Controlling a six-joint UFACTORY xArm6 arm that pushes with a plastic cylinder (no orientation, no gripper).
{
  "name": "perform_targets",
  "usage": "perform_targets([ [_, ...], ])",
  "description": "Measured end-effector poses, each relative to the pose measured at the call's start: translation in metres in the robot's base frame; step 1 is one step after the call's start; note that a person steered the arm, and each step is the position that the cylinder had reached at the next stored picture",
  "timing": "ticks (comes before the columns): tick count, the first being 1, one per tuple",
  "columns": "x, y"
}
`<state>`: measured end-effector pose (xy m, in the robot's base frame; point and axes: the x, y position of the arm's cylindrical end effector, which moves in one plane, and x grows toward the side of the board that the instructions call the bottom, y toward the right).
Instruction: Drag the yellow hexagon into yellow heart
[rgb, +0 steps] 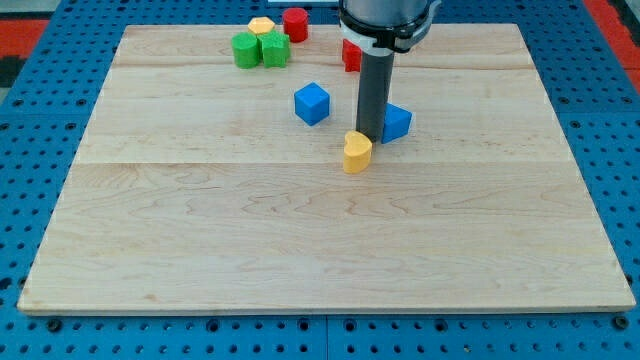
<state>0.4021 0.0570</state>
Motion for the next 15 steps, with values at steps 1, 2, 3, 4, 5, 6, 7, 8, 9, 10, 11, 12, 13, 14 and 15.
perform_targets([
  [1, 0.014, -0.039],
  [2, 0.024, -0.147],
  [3, -0.018, -0.218],
  [4, -0.09, -0.227],
  [5, -0.165, -0.222],
  [6, -0.21, -0.222],
  [7, -0.211, -0.218],
  [8, -0.21, -0.145],
  [9, -0.209, -0.076],
  [10, -0.206, -0.052],
  [11, -0.173, -0.05],
  [12, -0.141, -0.067],
  [13, -0.111, -0.052],
  [14, -0.072, -0.046],
  [15, -0.034, -0.046],
])
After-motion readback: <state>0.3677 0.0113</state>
